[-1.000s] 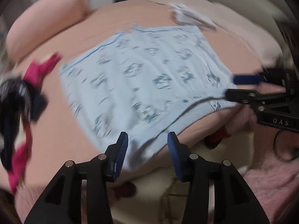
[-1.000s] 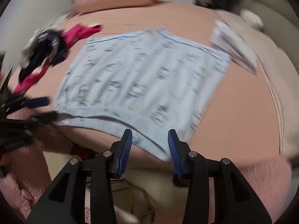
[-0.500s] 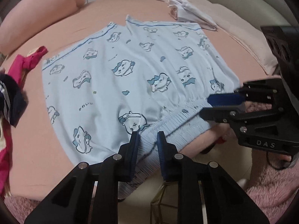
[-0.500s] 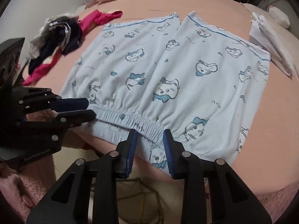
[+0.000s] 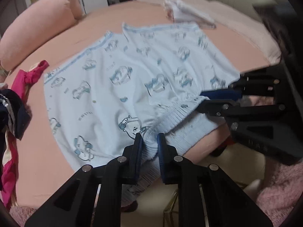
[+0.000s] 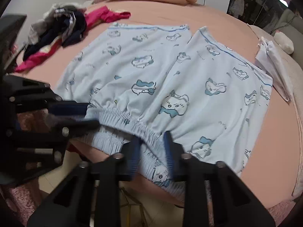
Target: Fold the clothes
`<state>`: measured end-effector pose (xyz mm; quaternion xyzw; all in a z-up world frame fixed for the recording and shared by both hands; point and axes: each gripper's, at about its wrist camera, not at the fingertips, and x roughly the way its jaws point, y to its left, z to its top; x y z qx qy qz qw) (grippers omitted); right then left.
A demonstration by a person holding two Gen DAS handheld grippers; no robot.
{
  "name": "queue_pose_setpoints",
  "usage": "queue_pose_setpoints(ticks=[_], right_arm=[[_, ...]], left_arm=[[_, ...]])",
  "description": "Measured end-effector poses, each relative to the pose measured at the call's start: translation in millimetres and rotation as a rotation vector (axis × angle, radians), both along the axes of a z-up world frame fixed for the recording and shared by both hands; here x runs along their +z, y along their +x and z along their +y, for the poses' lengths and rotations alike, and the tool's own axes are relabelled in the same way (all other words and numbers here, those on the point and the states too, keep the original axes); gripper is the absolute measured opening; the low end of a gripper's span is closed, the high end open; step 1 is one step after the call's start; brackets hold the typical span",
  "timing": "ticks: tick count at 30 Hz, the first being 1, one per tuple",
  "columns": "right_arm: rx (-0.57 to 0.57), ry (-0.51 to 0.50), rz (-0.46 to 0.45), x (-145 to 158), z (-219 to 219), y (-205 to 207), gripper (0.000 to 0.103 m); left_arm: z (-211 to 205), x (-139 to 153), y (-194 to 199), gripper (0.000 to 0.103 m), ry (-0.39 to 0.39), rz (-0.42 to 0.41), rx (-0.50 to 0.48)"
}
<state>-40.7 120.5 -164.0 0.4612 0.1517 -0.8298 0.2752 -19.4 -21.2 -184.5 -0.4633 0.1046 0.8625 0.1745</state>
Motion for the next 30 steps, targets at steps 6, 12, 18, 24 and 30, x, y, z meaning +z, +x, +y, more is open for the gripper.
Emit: queue_pose_setpoints(ticks=[6,12,18,24,30], right_arm=[[0.006,-0.061,-0.018,15.5,12.8,10.2,0.006],[0.024,-0.027,-0.062,9.2,9.5,17.5,0.008],[0.000,-0.084,-0.103,16.3,22.2,17.9,0.032],[-0.269,-0.174,-0.119,22.2,76.7,8.2,0.033],[-0.466,-0.128,-0.229,3.9,120.7,-2.8,0.035]], left_arm=[[-2.6,10.8,9.4,0.010,-0.003,0.008,-0.030],[-12.0,-10.7,2.8,0.019,0.064,-0.151,-0.027],[-58.8,6.7,-4.6,0.039,0.299,-0.156,0.114],[-84.3,-19.4,-12.4,0.038,0.137,-0.241,0.306],[-102.0,-12.6,-6.2,0.038,0.123,-0.218,0.419]])
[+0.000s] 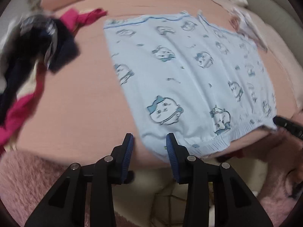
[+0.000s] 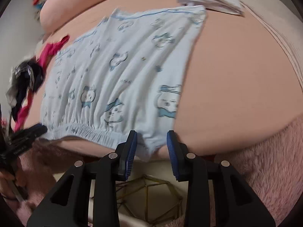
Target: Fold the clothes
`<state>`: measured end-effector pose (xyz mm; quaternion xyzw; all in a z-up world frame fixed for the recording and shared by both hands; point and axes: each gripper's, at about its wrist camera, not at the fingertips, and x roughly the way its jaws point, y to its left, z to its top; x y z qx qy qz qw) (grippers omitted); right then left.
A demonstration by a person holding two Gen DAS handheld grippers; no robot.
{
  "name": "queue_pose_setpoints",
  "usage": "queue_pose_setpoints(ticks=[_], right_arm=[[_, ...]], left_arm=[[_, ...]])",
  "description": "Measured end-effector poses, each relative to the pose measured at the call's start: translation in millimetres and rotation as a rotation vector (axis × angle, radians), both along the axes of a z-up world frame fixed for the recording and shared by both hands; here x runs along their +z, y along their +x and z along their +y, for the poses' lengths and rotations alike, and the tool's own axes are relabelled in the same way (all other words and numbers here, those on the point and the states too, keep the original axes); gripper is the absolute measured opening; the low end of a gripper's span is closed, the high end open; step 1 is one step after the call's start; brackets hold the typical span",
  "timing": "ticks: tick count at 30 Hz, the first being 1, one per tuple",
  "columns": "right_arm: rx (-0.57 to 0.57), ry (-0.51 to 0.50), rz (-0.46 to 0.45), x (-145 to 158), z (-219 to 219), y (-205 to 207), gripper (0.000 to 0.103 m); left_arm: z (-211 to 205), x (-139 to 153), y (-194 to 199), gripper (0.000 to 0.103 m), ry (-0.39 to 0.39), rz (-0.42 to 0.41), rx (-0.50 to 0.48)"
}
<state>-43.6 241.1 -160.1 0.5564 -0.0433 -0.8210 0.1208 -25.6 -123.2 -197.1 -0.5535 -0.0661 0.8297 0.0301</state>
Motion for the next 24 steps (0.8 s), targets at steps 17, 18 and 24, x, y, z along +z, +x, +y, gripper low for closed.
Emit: queue_pose_setpoints(ticks=[17,18,24], right_arm=[[-0.046,-0.054,-0.005,1.1,12.9,-1.7,0.007],[-0.064,-0.058,-0.021,-0.6,18.4,-0.8,0.007],[-0.035,-0.155,-0.013,12.7,29.7,2.8,0.022]], left_arm=[[-2.8,-11.8,4.7,0.013,0.078,-0.015,0.060],[-5.3,-11.1,2.6,0.013,0.103,-0.022,0.064],[-26.6,-5.9,-14.2,0.030,0.322,-0.012,0.114]])
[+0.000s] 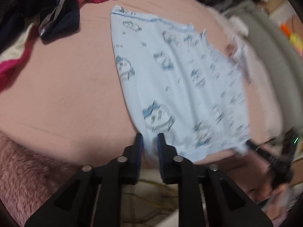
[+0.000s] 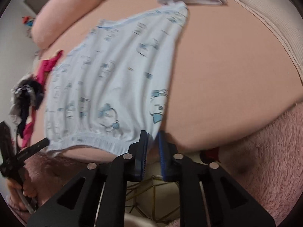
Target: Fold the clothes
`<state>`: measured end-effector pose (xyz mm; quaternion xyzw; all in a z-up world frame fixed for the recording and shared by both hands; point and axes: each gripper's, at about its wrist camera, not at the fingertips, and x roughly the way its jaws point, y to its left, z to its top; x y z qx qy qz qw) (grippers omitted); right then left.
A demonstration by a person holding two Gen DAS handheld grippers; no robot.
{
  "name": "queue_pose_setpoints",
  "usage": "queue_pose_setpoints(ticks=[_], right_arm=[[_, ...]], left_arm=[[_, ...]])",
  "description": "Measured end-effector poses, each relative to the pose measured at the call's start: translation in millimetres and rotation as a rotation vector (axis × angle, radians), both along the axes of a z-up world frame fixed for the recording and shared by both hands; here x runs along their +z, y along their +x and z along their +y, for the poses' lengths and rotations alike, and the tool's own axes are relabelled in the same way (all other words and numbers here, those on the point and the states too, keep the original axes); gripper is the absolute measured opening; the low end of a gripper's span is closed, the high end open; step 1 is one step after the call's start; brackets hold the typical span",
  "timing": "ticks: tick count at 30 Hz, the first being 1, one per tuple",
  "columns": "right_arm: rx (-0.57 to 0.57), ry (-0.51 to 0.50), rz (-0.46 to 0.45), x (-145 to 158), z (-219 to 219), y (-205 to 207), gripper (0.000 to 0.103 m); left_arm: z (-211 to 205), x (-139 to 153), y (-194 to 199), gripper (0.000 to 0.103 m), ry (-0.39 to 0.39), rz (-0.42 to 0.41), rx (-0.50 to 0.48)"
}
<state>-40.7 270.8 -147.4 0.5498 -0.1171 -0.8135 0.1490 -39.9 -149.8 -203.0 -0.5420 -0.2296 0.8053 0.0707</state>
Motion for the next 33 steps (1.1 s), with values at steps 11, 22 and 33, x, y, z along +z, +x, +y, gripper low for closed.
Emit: queue_pose_setpoints(ticks=[11,22,33], right_arm=[[0.008,-0.012,-0.006,4.9,27.9,-58.4,0.044],[-0.116,-0.338,-0.111,-31.5,60.1,-73.8,0.046],[-0.010,-0.182,-0.051,-37.7,22.5,-79.5,0.016]], left_arm=[[-41.7,-13.7,-38.6,0.033,0.052,0.054,0.097],[-54.4,-23.1,-33.3,0.033,0.221,0.064,0.152],[-38.7,-32.7,-43.9,0.033,0.302,0.047,0.130]])
